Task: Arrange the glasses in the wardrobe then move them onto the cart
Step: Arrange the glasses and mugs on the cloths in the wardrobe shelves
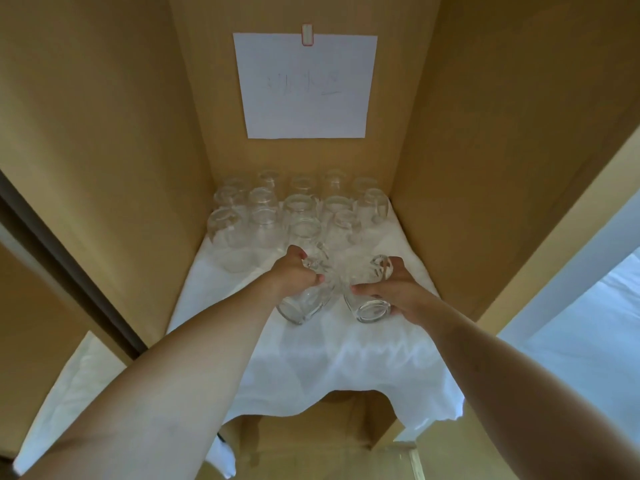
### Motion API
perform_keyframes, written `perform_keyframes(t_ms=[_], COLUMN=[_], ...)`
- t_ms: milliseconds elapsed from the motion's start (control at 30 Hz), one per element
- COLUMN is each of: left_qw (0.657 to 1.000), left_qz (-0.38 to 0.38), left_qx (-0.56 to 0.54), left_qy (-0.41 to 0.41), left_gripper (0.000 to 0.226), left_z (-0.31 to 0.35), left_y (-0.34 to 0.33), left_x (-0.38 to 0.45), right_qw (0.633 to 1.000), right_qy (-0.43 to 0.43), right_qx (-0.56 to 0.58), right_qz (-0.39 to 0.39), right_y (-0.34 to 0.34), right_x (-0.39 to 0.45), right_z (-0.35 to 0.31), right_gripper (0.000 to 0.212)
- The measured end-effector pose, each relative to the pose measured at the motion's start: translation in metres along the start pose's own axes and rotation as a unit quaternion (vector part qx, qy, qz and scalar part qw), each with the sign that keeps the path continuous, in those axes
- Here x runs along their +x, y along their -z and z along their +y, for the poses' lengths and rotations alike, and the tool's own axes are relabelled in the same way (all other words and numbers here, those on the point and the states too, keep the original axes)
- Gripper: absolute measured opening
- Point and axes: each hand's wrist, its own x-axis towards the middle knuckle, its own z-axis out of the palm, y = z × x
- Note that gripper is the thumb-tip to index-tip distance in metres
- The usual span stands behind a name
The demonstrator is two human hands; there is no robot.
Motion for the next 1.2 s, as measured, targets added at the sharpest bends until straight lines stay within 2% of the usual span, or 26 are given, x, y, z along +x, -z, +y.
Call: perform_keyframes(t_ms=[67,167,233,333,400,500,533,567,667,700,767,800,833,900,967,1100,1200], left_qw=[1.0,1.0,1.0,0.999,0.999,0.999,0.999,0.999,0.999,0.999,0.999,0.999,0.999,1.0,0.999,0.999,0.999], left_qz=[-0.004,-0.009,-0.013,-0.014,-0.013,-0.019,-0.02,-0.02,-0.022,-0.023,-0.025,-0.025,-0.025,-0.025,-0.027,-0.027,-0.03], left_qx=[0.016,0.022,0.023,0.029,0.033,0.03,0.03,0.028,0.026,0.026,0.025,0.025,0.023,0.019,0.023,0.025,0.026], left_qy=[-0.009,-0.015,-0.015,-0.011,-0.006,-0.003,-0.004,-0.005,-0.001,0.0,0.002,0.002,0.002,0.001,0.001,-0.001,0.0], left_gripper=[0.066,0.064,0.062,0.062,0.062,0.062,0.062,0.062,0.061,0.061,0.062,0.063,0.064,0.067,0.069,0.07,0.07], left_z=[0.002,0.001,0.001,0.001,0.002,0.002,0.002,0.002,0.003,0.003,0.004,0.004,0.004,0.004,0.005,0.005,0.007], left_y=[0.002,0.004,0.005,0.005,0.005,0.006,0.005,0.005,0.005,0.005,0.005,0.005,0.005,0.004,0.005,0.004,0.004], left_x=[0.001,0.0,0.0,0.001,0.002,0.003,0.003,0.003,0.003,0.004,0.004,0.004,0.004,0.002,0.0,-0.001,-0.001], right_qw=[0.998,0.984,0.954,0.897,0.838,0.701,0.676,0.668,0.7,0.725,0.802,0.836,0.853,0.826,0.805,0.87,0.859], right_qy=[0.032,-0.005,-0.009,0.005,0.005,0.034,0.049,0.061,0.083,0.075,0.052,0.051,0.055,0.037,-0.005,-0.02,0.019], right_qx=[-0.047,-0.17,-0.297,-0.442,-0.544,-0.709,-0.732,-0.738,-0.704,-0.678,-0.585,-0.538,-0.516,-0.561,-0.589,-0.486,-0.507], right_qz=[-0.001,0.046,0.039,-0.015,-0.047,-0.068,-0.071,-0.074,-0.086,-0.094,-0.109,-0.092,-0.051,0.048,0.075,0.075,0.065], right_y=[0.004,0.012,0.02,0.03,0.03,0.023,0.02,0.018,0.018,0.021,0.028,0.03,0.03,0.028,0.025,0.029,0.034], right_x=[0.0,0.0,0.005,0.008,0.008,0.008,0.008,0.009,0.015,0.016,0.017,0.016,0.016,0.016,0.014,0.019,0.021], right_z=[-0.006,-0.026,-0.044,-0.07,-0.08,-0.078,-0.075,-0.071,-0.065,-0.066,-0.071,-0.072,-0.072,-0.071,-0.07,-0.073,-0.08], right_gripper=[0.065,0.084,0.09,0.09,0.094,0.093,0.092,0.091,0.097,0.099,0.1,0.096,0.09,0.087,0.081,0.044,0.043])
